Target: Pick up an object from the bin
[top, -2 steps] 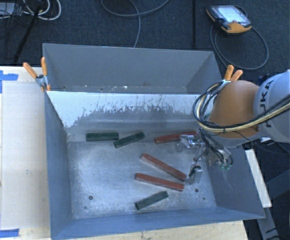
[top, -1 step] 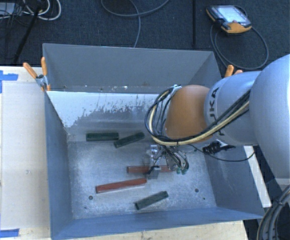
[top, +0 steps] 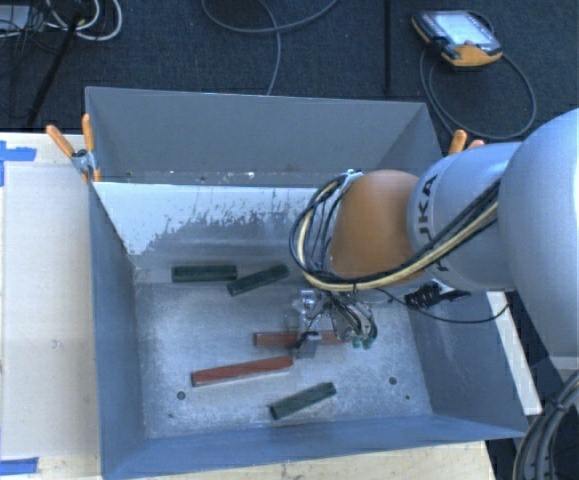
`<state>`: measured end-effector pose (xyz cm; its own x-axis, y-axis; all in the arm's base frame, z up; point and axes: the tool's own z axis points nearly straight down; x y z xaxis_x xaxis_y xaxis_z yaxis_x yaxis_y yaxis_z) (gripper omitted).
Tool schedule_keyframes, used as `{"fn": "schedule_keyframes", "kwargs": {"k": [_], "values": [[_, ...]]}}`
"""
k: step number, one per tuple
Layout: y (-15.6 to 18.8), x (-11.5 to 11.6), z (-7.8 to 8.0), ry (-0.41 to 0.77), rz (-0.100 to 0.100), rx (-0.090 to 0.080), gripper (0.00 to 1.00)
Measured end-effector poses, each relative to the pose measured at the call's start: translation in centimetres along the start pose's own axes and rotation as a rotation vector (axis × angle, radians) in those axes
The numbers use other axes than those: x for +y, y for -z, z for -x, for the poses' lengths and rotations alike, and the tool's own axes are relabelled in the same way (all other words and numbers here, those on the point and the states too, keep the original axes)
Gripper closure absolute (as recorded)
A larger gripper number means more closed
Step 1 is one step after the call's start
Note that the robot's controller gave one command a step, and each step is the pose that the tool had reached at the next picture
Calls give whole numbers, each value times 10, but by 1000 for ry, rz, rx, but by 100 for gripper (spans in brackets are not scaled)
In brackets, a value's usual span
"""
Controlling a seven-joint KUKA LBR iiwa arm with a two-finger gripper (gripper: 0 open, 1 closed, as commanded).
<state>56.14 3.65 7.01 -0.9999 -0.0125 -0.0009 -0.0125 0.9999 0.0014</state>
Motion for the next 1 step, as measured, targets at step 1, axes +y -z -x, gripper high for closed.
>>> {"fn": "schedule_keyframes", "kwargs": {"k": [1], "values": [[159,-20,3,58,-2,-4,100]]}}
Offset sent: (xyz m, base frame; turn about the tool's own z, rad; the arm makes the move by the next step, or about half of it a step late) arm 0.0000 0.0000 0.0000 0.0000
